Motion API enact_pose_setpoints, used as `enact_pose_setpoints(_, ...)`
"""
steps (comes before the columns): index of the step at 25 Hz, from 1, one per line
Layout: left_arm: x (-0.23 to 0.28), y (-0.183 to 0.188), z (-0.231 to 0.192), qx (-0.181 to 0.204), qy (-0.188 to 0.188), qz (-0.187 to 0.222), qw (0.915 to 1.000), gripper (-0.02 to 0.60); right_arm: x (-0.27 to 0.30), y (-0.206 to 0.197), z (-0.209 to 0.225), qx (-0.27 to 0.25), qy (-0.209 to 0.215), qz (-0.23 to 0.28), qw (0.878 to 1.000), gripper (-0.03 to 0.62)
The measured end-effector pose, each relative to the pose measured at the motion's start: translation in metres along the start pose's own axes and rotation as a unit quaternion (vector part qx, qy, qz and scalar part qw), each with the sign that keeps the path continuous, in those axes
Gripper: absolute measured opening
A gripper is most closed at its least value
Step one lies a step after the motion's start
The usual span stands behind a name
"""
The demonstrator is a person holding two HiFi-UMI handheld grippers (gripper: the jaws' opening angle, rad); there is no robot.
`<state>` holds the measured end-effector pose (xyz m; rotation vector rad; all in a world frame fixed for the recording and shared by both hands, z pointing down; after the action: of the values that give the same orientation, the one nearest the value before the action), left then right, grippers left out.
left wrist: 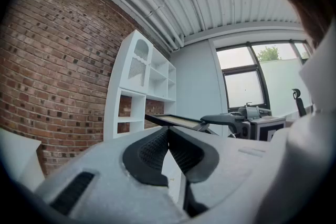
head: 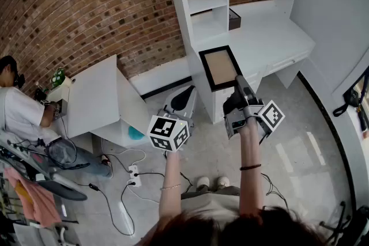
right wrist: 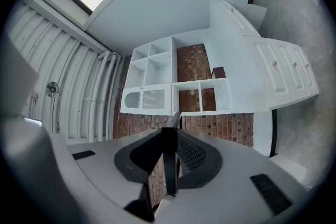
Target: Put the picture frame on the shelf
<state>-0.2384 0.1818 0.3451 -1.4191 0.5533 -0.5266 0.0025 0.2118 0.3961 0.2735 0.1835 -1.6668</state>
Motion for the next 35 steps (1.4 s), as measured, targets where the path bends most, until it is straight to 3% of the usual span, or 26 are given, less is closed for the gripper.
enact_pose_setpoints(21,0.007,0.008,0.024,-0.001,-0.003,0.003,1.0000,0.011,-0.011,0.013,-0.021,0.013,0.010,-0.005,1.000,0.075)
enact_pose_setpoints(35,0.014,0.015,0.061,0.000,0.003,0.007,1.0000,0.011,-0.034,0.036,-0.032,0.024,0.016,-0.018,0.999,0.075)
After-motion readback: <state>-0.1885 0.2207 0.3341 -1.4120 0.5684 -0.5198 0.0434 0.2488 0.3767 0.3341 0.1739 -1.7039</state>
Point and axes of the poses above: the fingertips, and each gripper's own axes: x forward along the fingers, z to its right, y out of its top, the point moved 9 cm from there along -x, backward along the fingers, and after that the axes turned 5 degrees about x, right-handed, at the moved point
